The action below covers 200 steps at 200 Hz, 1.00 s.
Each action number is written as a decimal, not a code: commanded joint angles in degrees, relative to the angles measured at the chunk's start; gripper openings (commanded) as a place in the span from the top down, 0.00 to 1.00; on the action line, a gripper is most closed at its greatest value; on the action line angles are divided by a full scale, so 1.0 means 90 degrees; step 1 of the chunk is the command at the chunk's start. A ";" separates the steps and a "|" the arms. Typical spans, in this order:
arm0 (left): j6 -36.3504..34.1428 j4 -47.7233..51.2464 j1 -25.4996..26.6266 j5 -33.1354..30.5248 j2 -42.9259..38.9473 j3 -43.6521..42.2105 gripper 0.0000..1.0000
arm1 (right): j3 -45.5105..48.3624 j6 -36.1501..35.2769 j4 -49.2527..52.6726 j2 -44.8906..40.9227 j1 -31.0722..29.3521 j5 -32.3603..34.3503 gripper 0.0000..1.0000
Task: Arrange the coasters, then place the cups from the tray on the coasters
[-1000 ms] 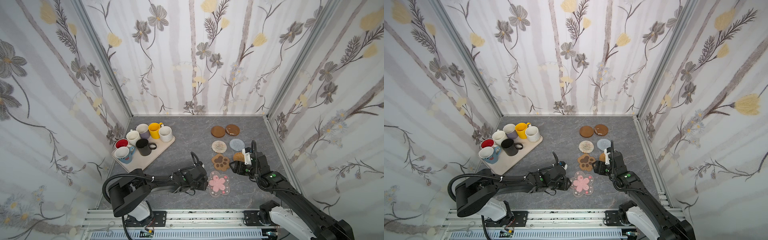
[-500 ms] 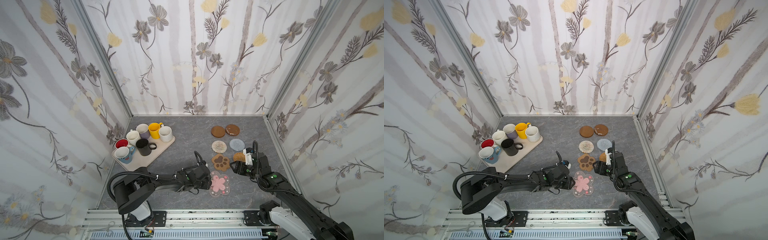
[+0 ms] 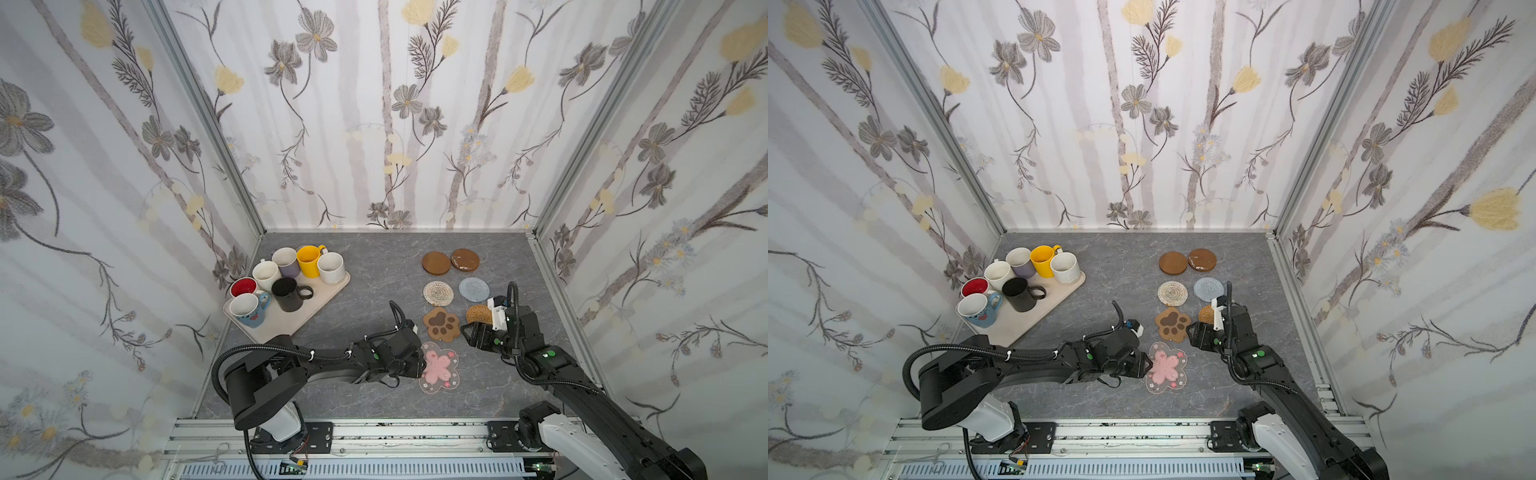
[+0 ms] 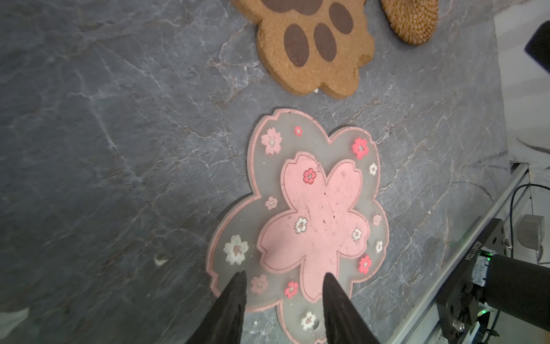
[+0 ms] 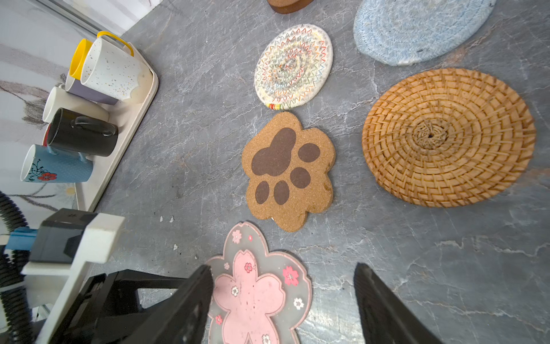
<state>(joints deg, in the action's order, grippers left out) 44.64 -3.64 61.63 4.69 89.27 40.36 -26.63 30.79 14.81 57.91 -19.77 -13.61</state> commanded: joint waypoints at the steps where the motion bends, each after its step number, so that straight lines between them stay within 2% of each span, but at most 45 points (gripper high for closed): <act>1: 0.0124 -0.0016 -0.0053 -0.0188 -0.0181 -0.0223 0.54 | 0.0019 -0.0090 -0.0224 -0.0019 0.0028 -0.0071 0.24; 45: 0.0300 -0.0044 -0.0073 -0.0356 -0.0233 -0.0476 0.54 | 0.0025 -0.0103 -0.0268 0.0019 0.0049 -0.0119 0.24; 200: 0.0256 -0.0152 0.0116 -0.0149 0.0471 0.0223 0.54 | 0.0032 -0.0153 -0.0317 0.0050 0.0104 -0.0229 0.24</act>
<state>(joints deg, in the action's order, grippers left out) 46.78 -4.12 62.54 3.31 92.95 41.67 -26.11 29.93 14.61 58.24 -18.94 -14.90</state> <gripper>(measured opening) 0.458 0.759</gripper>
